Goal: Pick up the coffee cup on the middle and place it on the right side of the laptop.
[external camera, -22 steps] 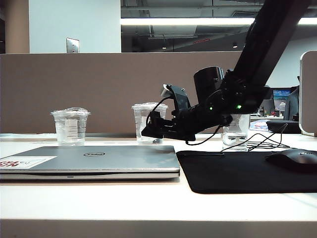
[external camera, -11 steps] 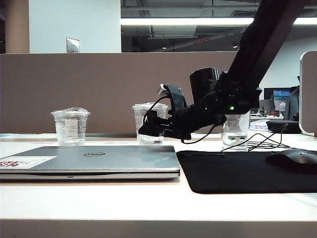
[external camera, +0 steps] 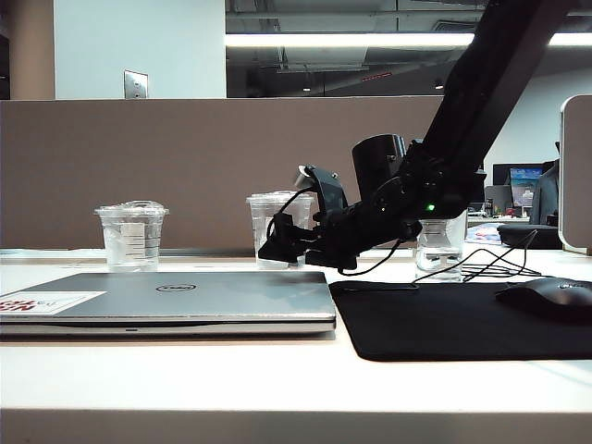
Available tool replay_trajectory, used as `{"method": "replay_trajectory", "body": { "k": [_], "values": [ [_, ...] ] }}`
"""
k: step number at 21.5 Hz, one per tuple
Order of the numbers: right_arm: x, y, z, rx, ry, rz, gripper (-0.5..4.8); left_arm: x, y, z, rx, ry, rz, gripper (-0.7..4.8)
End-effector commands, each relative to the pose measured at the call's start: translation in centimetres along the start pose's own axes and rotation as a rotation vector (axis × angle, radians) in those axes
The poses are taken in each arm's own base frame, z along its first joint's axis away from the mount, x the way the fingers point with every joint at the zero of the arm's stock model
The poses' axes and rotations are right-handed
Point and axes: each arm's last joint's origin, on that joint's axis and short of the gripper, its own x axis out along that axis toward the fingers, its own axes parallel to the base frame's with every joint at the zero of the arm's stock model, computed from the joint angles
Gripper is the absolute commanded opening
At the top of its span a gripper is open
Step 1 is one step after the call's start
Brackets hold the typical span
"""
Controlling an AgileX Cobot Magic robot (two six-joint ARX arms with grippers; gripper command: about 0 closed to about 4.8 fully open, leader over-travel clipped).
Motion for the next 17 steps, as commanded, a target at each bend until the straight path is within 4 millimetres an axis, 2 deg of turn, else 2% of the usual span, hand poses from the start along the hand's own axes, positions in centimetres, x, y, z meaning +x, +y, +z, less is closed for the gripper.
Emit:
{"method": "replay_trajectory", "body": {
  "k": [1, 3, 6, 17],
  "values": [
    [-0.02, 0.18, 0.89, -0.012, -0.038, 0.005, 4.58, -0.02, 0.01, 0.17, 0.003, -0.01, 0.001, -0.05],
    [-0.02, 0.18, 0.91, -0.012, -0.038, 0.006, 4.54, -0.03, 0.01, 0.19, 0.003, -0.011, 0.001, -0.05],
    [-0.02, 0.18, 0.91, -0.005, -0.039, 0.006, 3.56, -0.02, 0.01, 0.17, 0.003, -0.01, 0.001, -0.05],
    [-0.15, 0.22, 1.43, 0.033, -0.072, 0.034, 3.55, -0.02, 0.01, 0.17, 0.003, -0.01, 0.001, -0.05]
  ]
}}
